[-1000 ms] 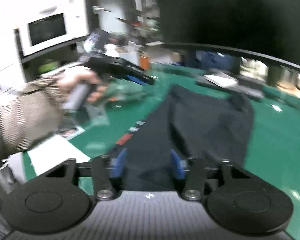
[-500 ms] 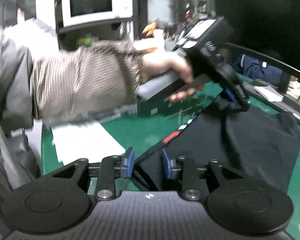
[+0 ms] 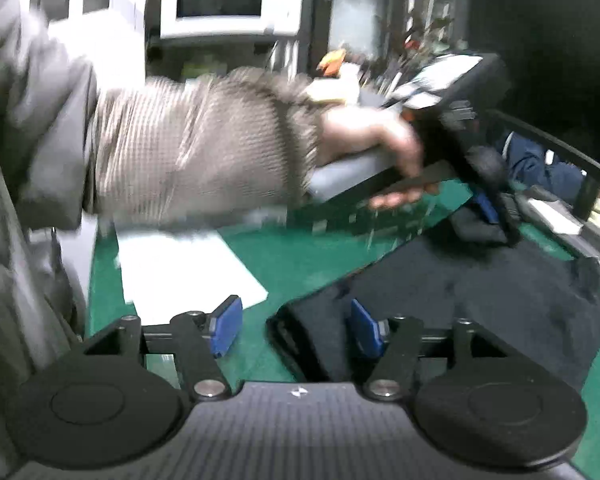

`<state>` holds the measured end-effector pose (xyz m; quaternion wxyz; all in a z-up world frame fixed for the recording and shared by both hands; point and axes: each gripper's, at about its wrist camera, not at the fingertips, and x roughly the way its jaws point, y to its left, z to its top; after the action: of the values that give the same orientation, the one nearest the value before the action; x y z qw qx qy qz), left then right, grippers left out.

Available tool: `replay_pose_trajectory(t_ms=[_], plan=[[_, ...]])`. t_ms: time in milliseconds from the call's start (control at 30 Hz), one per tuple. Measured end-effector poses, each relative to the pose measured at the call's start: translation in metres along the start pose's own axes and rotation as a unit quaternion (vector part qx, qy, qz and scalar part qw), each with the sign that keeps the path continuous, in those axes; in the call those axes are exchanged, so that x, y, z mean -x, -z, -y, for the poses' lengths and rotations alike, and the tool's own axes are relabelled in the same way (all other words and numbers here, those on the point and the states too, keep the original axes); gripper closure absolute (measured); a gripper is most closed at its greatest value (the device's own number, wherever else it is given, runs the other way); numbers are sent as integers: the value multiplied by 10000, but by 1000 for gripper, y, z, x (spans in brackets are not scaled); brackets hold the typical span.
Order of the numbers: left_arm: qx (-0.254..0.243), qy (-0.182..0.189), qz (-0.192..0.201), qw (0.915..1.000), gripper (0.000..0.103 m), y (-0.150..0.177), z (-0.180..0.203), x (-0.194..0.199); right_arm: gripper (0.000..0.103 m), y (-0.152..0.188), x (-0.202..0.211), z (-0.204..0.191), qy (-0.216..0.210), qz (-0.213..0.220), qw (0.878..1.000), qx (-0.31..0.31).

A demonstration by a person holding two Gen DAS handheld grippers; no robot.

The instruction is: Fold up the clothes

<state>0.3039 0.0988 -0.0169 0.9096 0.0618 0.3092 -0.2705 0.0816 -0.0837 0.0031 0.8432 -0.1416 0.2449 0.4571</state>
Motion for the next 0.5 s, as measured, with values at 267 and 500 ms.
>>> replay_pose_trajectory(t_ms=[267, 500], plan=[[-728, 775, 81, 9943, 53, 26, 35, 53, 85, -7, 15, 113, 2068, 184, 9665, -1508], [-1062, 755, -478, 9903, 52, 55, 57, 34, 90, -1, -48, 153, 2687, -663, 9526, -1266]])
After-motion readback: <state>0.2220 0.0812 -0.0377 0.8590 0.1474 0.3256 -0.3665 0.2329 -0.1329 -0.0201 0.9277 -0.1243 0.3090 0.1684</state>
